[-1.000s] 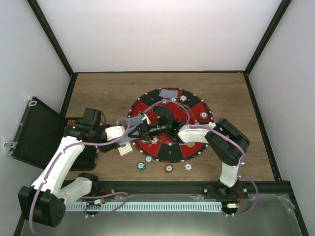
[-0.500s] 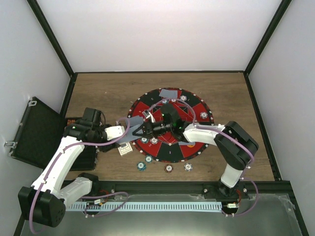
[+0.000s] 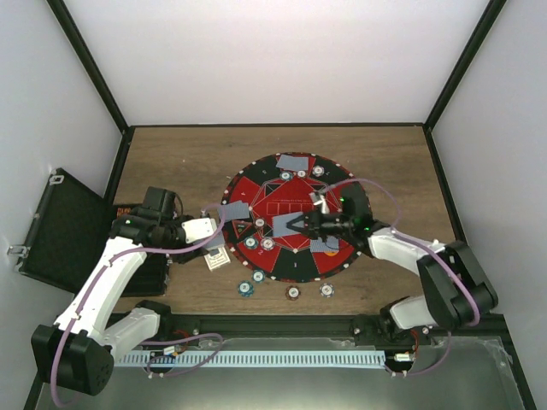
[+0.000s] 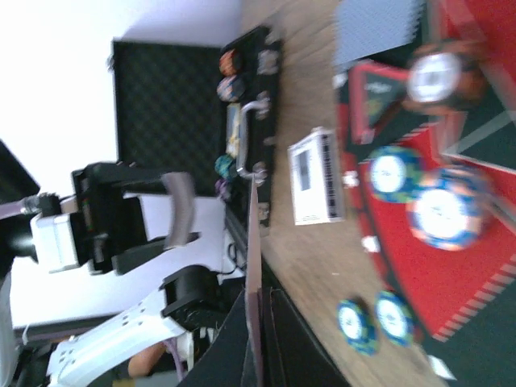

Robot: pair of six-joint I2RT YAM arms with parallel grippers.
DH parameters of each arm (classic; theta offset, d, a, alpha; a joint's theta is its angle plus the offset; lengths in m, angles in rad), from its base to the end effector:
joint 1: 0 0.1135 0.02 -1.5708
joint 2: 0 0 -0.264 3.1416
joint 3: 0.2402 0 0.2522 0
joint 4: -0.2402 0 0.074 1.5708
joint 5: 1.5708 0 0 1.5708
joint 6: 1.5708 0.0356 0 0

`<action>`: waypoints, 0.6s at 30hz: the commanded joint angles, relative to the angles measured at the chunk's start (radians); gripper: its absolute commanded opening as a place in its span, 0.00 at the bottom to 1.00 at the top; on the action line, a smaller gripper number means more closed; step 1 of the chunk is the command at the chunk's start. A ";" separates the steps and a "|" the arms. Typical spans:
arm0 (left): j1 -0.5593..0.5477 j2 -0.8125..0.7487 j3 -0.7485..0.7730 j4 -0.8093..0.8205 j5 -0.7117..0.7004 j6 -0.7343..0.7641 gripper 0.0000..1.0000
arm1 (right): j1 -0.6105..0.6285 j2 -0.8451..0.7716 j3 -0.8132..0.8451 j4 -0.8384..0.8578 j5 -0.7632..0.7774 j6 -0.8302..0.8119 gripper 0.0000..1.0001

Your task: Distribute texas hold em gaming equipment

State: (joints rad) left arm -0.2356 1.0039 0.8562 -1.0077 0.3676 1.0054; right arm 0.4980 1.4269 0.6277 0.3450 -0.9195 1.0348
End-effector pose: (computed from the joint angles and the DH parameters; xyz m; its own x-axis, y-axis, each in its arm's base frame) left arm 0.1649 -0.0527 0.2614 -0.1736 0.8520 -0.4938 0.9435 0.2877 0.1646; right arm 0.2341 0.1595 0.1991 -0.9856 0.0574 -0.1589 -0.1371 0.2778 0.9508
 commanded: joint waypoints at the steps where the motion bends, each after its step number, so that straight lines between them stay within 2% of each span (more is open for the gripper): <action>1: 0.006 -0.012 -0.005 0.020 0.015 0.019 0.24 | -0.145 -0.093 -0.114 -0.180 -0.028 -0.136 0.01; 6: 0.005 -0.013 -0.008 0.021 0.016 0.019 0.24 | -0.291 -0.147 -0.204 -0.298 -0.017 -0.240 0.01; 11: 0.006 -0.014 -0.008 0.019 0.019 0.019 0.24 | -0.358 -0.166 -0.220 -0.392 0.053 -0.298 0.02; 18: 0.004 -0.019 -0.007 0.014 0.019 0.027 0.24 | -0.361 -0.222 -0.171 -0.607 0.288 -0.379 0.18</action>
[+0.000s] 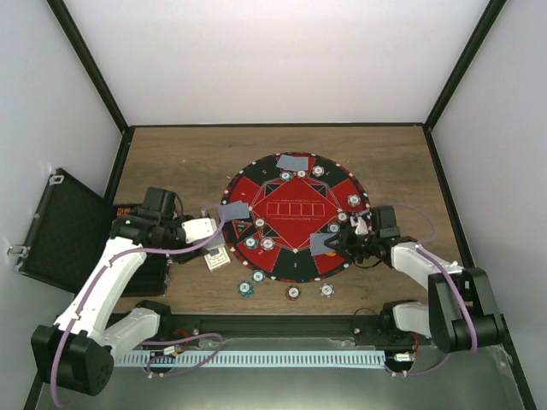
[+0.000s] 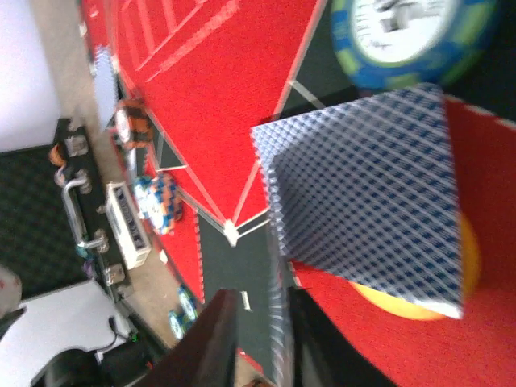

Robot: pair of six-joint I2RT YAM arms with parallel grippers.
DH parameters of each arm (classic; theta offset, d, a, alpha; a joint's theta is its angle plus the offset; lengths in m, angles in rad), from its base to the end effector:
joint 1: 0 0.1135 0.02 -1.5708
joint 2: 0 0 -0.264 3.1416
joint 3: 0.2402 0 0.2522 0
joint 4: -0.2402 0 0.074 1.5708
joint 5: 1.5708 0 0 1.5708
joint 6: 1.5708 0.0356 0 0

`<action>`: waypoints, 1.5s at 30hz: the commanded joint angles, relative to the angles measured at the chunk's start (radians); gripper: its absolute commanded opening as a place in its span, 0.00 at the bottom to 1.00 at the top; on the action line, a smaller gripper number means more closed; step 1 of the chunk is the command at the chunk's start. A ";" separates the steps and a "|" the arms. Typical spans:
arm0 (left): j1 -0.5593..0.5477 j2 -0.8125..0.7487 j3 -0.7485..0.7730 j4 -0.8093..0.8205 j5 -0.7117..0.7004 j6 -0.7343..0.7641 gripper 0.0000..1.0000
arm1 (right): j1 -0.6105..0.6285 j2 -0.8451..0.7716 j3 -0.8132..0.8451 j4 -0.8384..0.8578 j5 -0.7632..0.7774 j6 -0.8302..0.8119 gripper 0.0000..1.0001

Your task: Distribute texas hold em gaming equipment

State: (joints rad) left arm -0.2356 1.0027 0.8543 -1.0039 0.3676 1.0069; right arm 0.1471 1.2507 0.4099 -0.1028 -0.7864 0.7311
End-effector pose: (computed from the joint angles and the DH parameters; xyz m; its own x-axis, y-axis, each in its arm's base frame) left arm 0.1649 -0.0527 0.2612 -0.1707 0.8521 -0.4947 0.9432 0.2865 0.1680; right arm 0.1973 0.0547 0.1413 -0.9397 0.3376 -0.0542 0.1518 0.5541 0.8185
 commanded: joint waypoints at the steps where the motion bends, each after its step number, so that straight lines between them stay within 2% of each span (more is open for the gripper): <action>1: 0.004 -0.018 -0.004 0.010 0.019 0.028 0.24 | -0.011 -0.053 0.049 -0.178 0.171 -0.082 0.22; 4: 0.005 -0.013 0.002 0.008 0.020 0.029 0.24 | -0.011 -0.062 0.070 -0.261 0.262 -0.089 0.26; 10: 0.005 -0.016 0.003 0.002 0.025 0.028 0.24 | -0.011 -0.152 0.148 -0.387 0.475 -0.039 0.40; 13: 0.005 -0.022 0.002 0.002 0.021 0.031 0.24 | -0.011 -0.192 0.197 -0.421 0.515 -0.013 0.47; 15: 0.004 -0.024 0.004 0.002 0.022 0.032 0.24 | -0.011 -0.210 0.217 -0.412 0.490 0.005 0.50; 18: 0.005 -0.020 0.004 0.002 0.028 0.032 0.24 | 0.030 -0.208 0.211 -0.304 0.361 0.051 0.57; 21: 0.005 -0.015 0.006 0.005 0.031 0.026 0.24 | 0.174 -0.137 0.236 -0.147 0.243 0.133 0.65; 26: 0.004 -0.008 0.009 0.009 0.031 0.018 0.24 | 0.429 0.065 0.309 0.244 0.036 0.285 0.75; 30: 0.005 -0.007 0.012 0.010 0.031 0.013 0.24 | 0.586 0.266 0.440 0.395 -0.041 0.342 0.76; 34: 0.005 -0.004 0.016 0.008 0.031 0.009 0.24 | 0.672 0.416 0.536 0.501 -0.089 0.387 0.76; 45: 0.005 -0.007 0.020 0.001 0.023 0.014 0.24 | 0.752 0.628 0.629 0.681 -0.135 0.487 0.72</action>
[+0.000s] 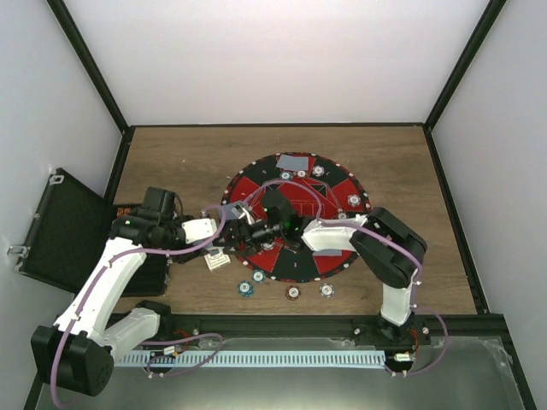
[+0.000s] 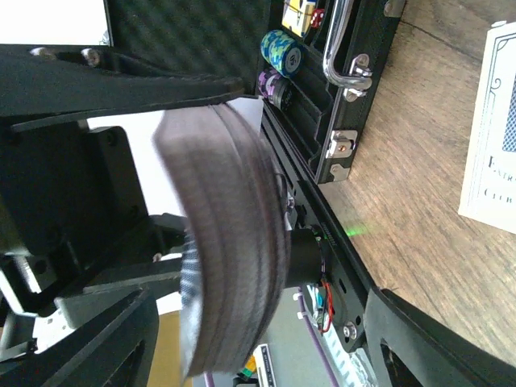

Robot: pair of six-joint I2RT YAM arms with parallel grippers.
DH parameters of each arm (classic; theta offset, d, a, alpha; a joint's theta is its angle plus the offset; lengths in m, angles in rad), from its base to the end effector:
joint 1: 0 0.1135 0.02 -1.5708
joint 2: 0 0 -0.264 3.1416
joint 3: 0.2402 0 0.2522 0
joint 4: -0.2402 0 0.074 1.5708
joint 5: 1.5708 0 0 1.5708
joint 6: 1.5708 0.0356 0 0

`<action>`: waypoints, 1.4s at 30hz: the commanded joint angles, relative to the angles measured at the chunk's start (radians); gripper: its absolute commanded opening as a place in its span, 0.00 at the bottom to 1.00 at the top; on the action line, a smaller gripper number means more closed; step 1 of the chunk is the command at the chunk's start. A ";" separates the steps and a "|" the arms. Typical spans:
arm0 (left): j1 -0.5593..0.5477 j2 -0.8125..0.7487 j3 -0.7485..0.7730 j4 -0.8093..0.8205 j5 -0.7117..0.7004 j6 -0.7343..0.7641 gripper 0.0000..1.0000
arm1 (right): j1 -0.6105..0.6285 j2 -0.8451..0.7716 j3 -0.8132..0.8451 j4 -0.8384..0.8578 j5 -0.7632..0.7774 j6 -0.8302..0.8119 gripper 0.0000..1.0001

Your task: Distribute texas hold em gaming equipment

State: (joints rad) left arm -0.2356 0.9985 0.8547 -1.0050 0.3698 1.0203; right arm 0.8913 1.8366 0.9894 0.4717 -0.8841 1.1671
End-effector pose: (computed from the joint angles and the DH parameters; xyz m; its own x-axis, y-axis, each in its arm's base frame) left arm 0.1642 -0.0527 0.2619 -0.1559 0.8546 -0.4953 0.9452 0.2747 0.1766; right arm 0.2214 0.3178 0.1890 -0.9598 -0.2604 -0.1046 -0.1594 0.1990 0.9670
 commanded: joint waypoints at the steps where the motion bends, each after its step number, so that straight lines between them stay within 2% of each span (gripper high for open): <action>1: 0.005 -0.002 0.020 0.001 0.022 0.000 0.24 | 0.008 0.053 0.054 0.115 -0.040 0.057 0.71; 14: 0.005 -0.007 0.021 -0.007 0.020 -0.002 0.24 | 0.005 0.199 0.129 0.217 -0.084 0.132 0.69; 23: 0.005 -0.015 0.021 -0.009 0.018 0.004 0.24 | -0.074 0.140 -0.015 0.229 -0.080 0.105 0.60; 29: 0.004 -0.012 0.015 -0.003 0.019 0.004 0.24 | -0.096 0.077 -0.063 0.227 -0.077 0.091 0.46; 36: 0.005 -0.011 0.015 -0.004 0.018 0.002 0.24 | -0.105 0.023 -0.099 0.349 -0.081 0.178 0.18; 39: 0.004 -0.014 0.012 -0.003 0.018 0.004 0.24 | -0.112 0.012 -0.125 0.449 -0.090 0.246 0.11; 42: 0.005 -0.015 0.010 -0.003 0.017 0.003 0.24 | -0.123 0.004 -0.159 0.549 -0.092 0.308 0.09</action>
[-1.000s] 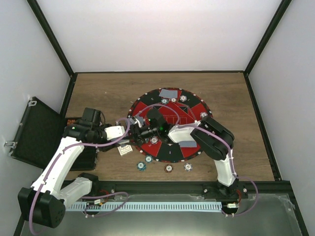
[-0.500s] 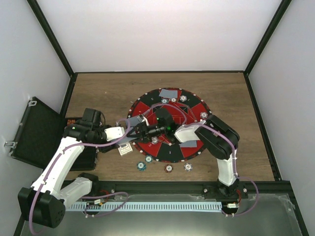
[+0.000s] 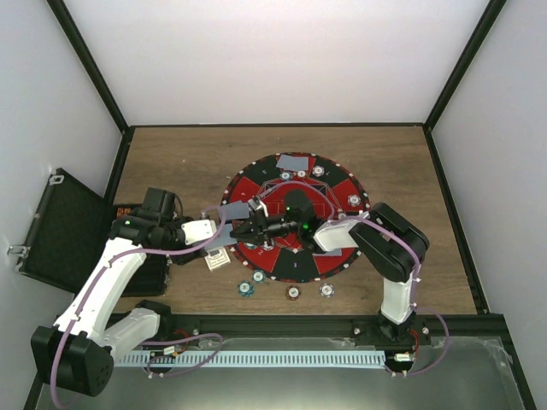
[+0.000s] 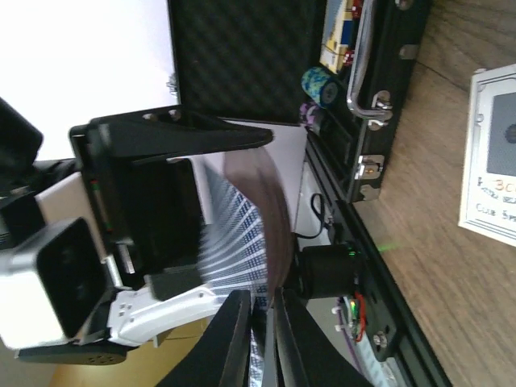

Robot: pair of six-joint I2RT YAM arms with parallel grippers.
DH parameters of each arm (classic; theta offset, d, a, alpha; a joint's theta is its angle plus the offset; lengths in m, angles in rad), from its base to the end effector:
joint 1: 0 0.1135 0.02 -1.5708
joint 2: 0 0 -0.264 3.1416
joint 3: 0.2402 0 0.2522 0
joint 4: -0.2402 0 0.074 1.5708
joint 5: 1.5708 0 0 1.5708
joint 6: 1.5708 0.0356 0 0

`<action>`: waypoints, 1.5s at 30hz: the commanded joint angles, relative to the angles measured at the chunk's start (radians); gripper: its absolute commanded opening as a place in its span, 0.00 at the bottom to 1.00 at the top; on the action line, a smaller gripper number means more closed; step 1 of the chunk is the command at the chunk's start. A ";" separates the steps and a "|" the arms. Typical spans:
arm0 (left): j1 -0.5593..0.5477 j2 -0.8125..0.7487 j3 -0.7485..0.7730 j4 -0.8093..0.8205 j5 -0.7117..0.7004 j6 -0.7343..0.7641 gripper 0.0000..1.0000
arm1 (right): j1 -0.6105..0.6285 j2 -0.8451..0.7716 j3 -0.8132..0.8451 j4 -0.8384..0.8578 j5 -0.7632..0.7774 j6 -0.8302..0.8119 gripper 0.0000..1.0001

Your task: Distribute texas hold em gaming equipment

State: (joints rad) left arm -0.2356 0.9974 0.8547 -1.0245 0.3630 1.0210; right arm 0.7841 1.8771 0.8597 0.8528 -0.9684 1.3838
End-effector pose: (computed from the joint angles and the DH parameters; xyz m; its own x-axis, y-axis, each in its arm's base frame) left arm 0.1623 -0.0520 0.2612 -0.1656 0.8595 -0.4836 0.9473 0.2749 0.1642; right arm 0.2429 0.2837 0.1729 -0.9802 -0.1913 -0.0507 -0.0674 0.0816 0.9944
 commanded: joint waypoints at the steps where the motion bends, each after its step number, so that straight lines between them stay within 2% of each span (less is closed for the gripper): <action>1: 0.005 -0.014 0.009 0.017 0.022 0.003 0.24 | -0.018 -0.039 -0.037 0.181 -0.008 0.100 0.09; 8: 0.005 -0.014 0.010 0.018 0.024 0.004 0.24 | -0.020 -0.052 -0.058 0.182 0.000 0.104 0.08; 10: 0.005 -0.013 0.012 0.018 0.024 0.004 0.24 | -0.020 -0.051 -0.057 0.183 0.000 0.108 0.04; 15: 0.005 -0.014 0.009 0.017 0.016 0.005 0.24 | -0.019 -0.061 -0.049 0.193 -0.006 0.119 0.01; 27: 0.005 -0.011 0.009 0.017 0.011 0.007 0.24 | -0.041 -0.083 -0.043 0.178 -0.040 0.103 0.01; 30: 0.005 -0.012 0.011 0.016 0.005 0.010 0.24 | -0.105 -0.153 -0.007 -0.082 -0.050 -0.049 0.01; 33: 0.005 -0.013 0.013 0.012 0.000 0.013 0.24 | -0.200 -0.223 0.063 -0.423 -0.035 -0.310 0.01; 37: 0.005 -0.011 0.009 0.014 -0.004 0.015 0.24 | -0.293 -0.267 0.212 -0.862 0.089 -0.656 0.01; 40: 0.004 -0.006 0.008 0.015 -0.001 0.011 0.24 | -0.308 -0.258 0.338 -1.104 0.291 -0.888 0.01; 45: 0.005 0.001 0.013 0.014 -0.004 0.006 0.24 | -0.296 -0.176 0.503 -1.279 0.700 -1.126 0.01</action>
State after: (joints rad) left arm -0.2356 0.9974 0.8547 -1.0233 0.3447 1.0225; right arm 0.4702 1.6424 1.2556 -0.1425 -0.6399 0.5690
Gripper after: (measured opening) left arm 0.625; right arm 0.011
